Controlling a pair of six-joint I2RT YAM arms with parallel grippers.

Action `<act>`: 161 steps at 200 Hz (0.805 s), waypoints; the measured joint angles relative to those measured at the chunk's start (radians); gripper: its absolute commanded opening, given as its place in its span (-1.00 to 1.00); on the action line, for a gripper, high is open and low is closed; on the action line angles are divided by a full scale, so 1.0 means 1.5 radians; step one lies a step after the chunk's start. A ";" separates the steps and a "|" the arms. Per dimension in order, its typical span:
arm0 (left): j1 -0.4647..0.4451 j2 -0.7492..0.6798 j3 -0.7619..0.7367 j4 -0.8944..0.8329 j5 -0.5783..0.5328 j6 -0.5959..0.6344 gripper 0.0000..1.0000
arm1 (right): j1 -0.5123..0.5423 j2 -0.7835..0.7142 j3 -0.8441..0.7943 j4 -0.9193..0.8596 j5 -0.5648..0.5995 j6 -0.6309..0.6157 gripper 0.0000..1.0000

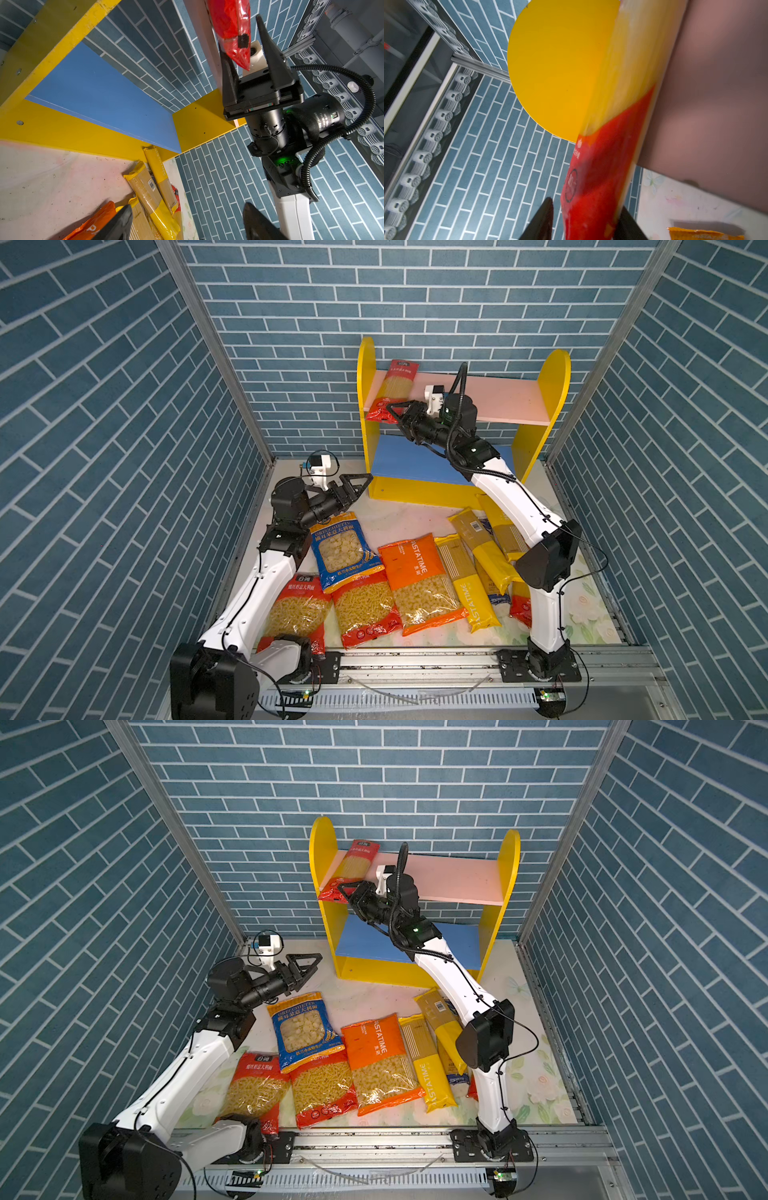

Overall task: Place and organize the pasta boxes and bags onto the shelf
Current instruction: 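Raise the pack onto the pink board with the right gripper while the left releases, then open the right gripper, leaving the pack standing on the pink board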

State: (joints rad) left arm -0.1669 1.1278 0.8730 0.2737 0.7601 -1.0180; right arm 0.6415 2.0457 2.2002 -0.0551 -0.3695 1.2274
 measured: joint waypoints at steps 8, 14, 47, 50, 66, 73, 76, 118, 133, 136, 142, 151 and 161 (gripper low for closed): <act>0.000 0.000 -0.004 0.002 0.000 -0.002 0.67 | 0.000 0.008 0.018 -0.026 -0.001 -0.009 -0.36; -0.001 0.000 -0.007 0.002 0.000 -0.002 0.67 | 0.000 0.022 0.049 -0.049 -0.005 -0.016 -0.38; -0.001 -0.005 -0.019 0.001 -0.001 -0.002 0.67 | -0.003 0.108 0.226 -0.133 -0.026 -0.049 -0.61; -0.001 -0.006 -0.021 0.001 -0.001 -0.002 0.67 | -0.004 0.115 0.238 -0.138 -0.030 -0.054 -0.63; -0.001 -0.012 -0.028 0.001 -0.003 -0.002 0.67 | -0.007 0.152 0.290 -0.157 -0.055 -0.055 -0.68; -0.001 -0.014 -0.031 0.001 -0.003 -0.002 0.67 | -0.009 0.164 0.302 -0.164 -0.065 -0.055 -0.70; -0.001 -0.015 -0.033 0.001 -0.003 -0.002 0.67 | -0.010 0.168 0.305 -0.167 -0.069 -0.056 -0.71; -0.003 -0.014 -0.044 0.001 -0.006 -0.004 0.67 | -0.032 0.180 0.312 -0.174 -0.120 -0.053 -0.81; -0.005 -0.014 -0.044 0.001 -0.008 -0.005 0.67 | -0.038 0.180 0.312 -0.175 -0.136 -0.053 -0.79; -0.006 -0.014 -0.044 0.001 -0.008 -0.005 0.67 | -0.039 0.180 0.312 -0.175 -0.138 -0.052 -0.78; -0.006 -0.014 -0.044 0.001 -0.008 -0.004 0.67 | -0.040 0.180 0.312 -0.175 -0.142 -0.050 -0.76; -0.007 -0.014 -0.044 -0.001 -0.008 -0.004 0.67 | -0.041 0.180 0.312 -0.172 -0.146 -0.049 -0.71; -0.007 -0.014 -0.044 -0.005 -0.008 -0.004 0.67 | -0.041 0.180 0.312 -0.168 -0.150 -0.048 -0.66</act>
State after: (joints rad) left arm -0.1776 1.1072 0.8066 0.2665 0.7483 -1.0237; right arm 0.5804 2.3157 2.6675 -0.3073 -0.5938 1.1553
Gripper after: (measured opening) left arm 0.836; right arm 0.145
